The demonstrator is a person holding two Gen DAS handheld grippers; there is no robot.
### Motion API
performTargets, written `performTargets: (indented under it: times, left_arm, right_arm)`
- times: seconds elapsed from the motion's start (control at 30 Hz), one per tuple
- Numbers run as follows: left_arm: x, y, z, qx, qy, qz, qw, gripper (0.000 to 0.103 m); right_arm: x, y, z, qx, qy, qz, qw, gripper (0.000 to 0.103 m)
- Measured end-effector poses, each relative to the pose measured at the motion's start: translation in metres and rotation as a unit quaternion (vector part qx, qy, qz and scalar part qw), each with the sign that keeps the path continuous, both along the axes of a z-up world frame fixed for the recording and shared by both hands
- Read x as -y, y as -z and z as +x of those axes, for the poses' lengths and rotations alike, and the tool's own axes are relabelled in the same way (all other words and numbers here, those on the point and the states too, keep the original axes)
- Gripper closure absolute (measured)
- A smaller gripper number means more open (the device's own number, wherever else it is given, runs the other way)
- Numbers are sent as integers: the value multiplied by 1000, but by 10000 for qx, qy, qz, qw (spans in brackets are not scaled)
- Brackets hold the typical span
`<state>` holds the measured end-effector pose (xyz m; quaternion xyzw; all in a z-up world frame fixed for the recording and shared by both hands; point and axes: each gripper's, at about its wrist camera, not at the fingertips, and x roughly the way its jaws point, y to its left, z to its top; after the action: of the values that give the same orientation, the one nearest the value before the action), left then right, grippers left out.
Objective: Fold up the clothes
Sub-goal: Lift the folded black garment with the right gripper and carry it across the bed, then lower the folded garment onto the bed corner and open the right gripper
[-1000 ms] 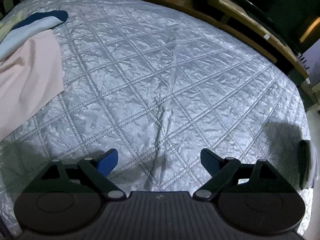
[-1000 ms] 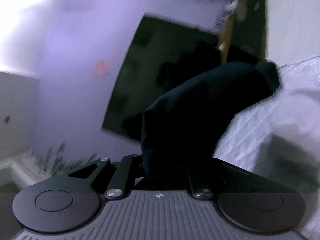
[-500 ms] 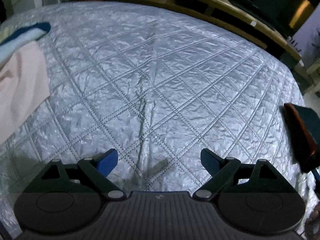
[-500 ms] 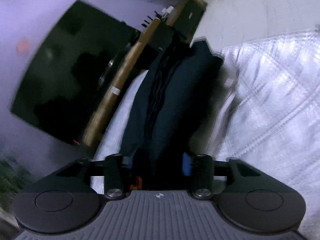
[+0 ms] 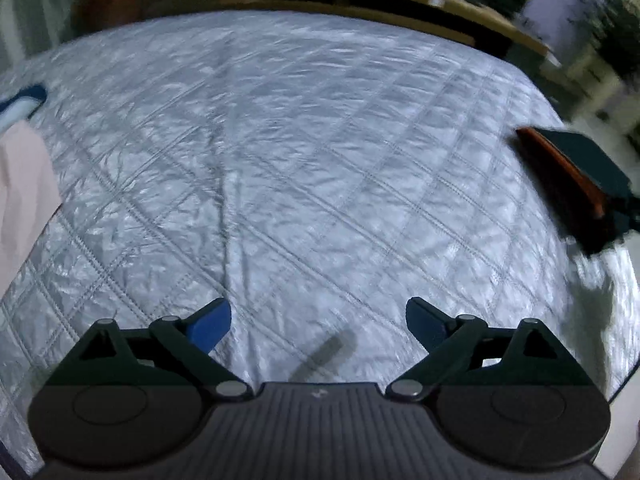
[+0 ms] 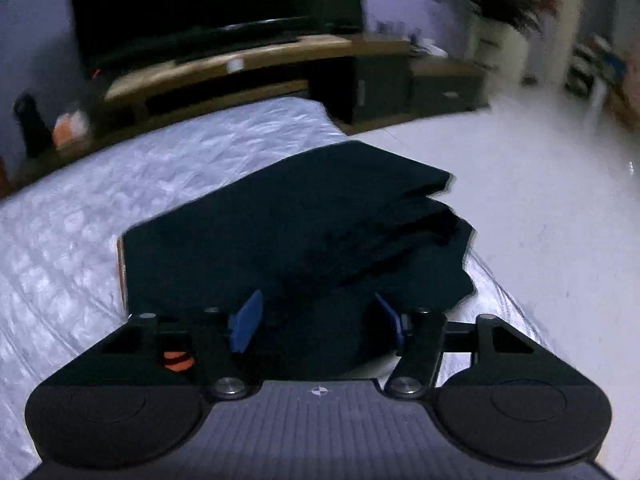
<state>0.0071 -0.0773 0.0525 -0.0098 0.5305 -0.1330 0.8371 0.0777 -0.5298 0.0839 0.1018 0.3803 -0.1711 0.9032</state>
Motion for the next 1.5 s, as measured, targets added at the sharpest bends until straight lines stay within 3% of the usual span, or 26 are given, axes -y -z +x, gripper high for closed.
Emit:
performTargets:
  times: [0.07,0.13,0.23,0.4,0.43,0.5,0.57,0.73,0.93,1.03,1.2,1.5]
  left_arm:
    - [6,-2,-14,45,180,56,9998,9]
    - [10,-4,-30,72,306,80,9995,9]
    - [10,-9,-59,109,392,25,9992,9]
    - [-1,-23,-124,441,606,-93,9971,10]
    - [-2,-25,-137,538,663,-54,9963,9]
    - [-2,-30,-161,701,795,81,9943,9]
    - [0,-37,-181,841,943,256,9917,9]
    - [-7,-55,-225,1037,1199,56,9873,6]
    - [4,-55,-264,1128,1655,258,9794,6]
    - [8,-57,-271,1169,1617,182,9797,6]
    - [11,-58,-280,1282,1592,269,9785,6]
    - [10,-61,-292,1348,1661,273,9765,5]
  right_arm:
    - [-8,-7,-27,52,-21,18,10000,29]
    - [-22,2,-58,-253,-279,-66,9993,21]
    - [-54,9,-107,-679,-135,121,9975,20]
    - [-87,1,-183,-935,528,767,9913,22]
    - [-96,-6,-194,-857,539,686,9925,24]
    - [-115,-21,-217,-702,562,521,9946,16]
    - [-128,-36,-237,-544,640,275,9961,16]
    - [-149,-40,-287,-224,526,247,9981,16]
    - [-151,-45,-301,-95,529,224,9983,16]
    - [-167,-47,-303,-79,278,-166,9994,16]
    - [-179,-51,-314,-9,31,-329,9995,16]
    - [-175,-60,-351,136,29,-184,9997,15]
